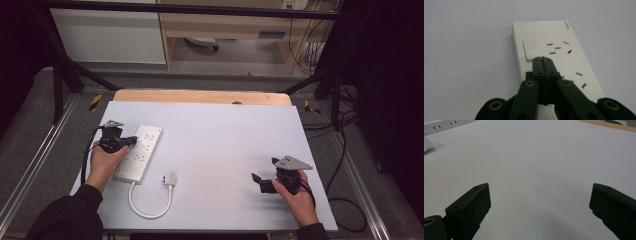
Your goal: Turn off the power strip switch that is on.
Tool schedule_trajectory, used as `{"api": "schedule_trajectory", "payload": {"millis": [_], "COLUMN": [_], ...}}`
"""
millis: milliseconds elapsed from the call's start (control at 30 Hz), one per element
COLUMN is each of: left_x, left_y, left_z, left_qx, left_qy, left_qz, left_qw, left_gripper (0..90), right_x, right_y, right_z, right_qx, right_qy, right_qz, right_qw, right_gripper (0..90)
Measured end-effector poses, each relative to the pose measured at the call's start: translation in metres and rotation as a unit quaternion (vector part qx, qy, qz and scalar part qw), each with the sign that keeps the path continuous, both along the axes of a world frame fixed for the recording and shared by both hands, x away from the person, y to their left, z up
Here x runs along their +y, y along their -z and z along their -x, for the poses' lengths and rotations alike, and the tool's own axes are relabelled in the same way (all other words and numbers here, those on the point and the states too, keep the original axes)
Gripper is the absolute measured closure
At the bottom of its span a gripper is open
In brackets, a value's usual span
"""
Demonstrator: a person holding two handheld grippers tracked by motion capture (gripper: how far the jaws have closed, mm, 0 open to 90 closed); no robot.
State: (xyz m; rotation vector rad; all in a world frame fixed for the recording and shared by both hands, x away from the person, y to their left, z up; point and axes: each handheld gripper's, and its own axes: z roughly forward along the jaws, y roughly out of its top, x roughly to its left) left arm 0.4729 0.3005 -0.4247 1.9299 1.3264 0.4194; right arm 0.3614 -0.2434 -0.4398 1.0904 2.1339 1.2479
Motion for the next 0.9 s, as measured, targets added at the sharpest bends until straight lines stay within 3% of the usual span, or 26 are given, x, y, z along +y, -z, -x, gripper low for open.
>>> {"api": "schedule_trajectory", "payload": {"millis": [900], "left_x": [0.0003], "left_y": [-0.0002], "left_z": [0.0], "left_qx": [0.003], "left_qy": [0.002], "left_qz": [0.0], "left_qw": [1.0], "left_gripper": [90.0], "right_x": [0.0009], "right_y": [0.0001], "right_z": [0.0005], "right_qx": [0.0], "right_qy": [-0.002], "right_qz": [0.003], "right_qw": [1.0], "right_gripper": [4.0]}}
